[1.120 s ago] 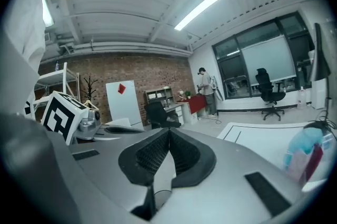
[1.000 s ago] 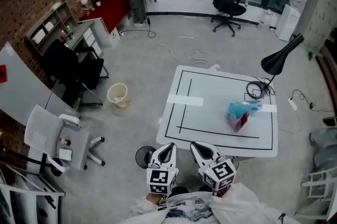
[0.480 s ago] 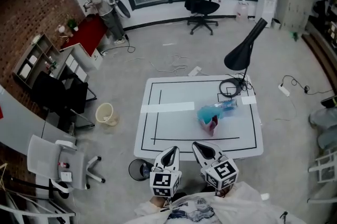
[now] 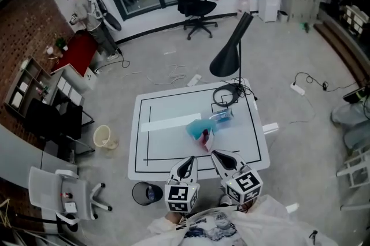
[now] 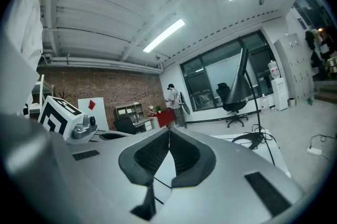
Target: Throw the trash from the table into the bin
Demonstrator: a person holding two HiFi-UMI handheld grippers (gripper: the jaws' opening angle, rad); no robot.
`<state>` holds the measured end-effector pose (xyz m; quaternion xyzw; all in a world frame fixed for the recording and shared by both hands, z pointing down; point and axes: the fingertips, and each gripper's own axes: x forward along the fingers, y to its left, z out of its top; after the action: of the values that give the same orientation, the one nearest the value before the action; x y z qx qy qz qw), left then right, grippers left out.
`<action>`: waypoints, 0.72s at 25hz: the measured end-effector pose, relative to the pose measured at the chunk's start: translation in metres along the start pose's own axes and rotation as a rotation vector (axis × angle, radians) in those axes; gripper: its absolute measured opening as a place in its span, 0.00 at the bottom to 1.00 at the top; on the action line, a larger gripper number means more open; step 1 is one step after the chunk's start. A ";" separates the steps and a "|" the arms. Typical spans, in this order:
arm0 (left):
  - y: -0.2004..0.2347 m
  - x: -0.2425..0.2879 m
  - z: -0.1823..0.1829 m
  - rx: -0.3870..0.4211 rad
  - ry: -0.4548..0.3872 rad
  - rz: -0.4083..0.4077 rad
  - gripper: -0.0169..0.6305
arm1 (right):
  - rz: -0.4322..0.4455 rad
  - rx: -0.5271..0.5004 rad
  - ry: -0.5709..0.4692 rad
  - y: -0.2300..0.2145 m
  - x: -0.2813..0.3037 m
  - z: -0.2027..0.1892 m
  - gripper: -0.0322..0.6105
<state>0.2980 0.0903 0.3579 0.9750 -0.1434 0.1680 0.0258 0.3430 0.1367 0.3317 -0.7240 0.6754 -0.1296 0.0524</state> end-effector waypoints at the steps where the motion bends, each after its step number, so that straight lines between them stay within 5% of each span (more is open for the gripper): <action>1: -0.008 0.005 0.001 0.008 -0.001 -0.008 0.04 | -0.008 0.002 -0.003 -0.007 -0.006 0.001 0.08; 9: -0.046 0.013 0.016 0.033 -0.005 -0.018 0.04 | -0.031 0.029 -0.056 -0.035 -0.041 0.020 0.08; 18: -0.024 0.018 0.008 0.037 0.034 0.047 0.04 | -0.028 0.087 -0.032 -0.050 -0.036 0.006 0.08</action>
<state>0.3234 0.1077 0.3561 0.9687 -0.1625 0.1878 0.0062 0.3908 0.1762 0.3338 -0.7325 0.6580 -0.1478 0.0927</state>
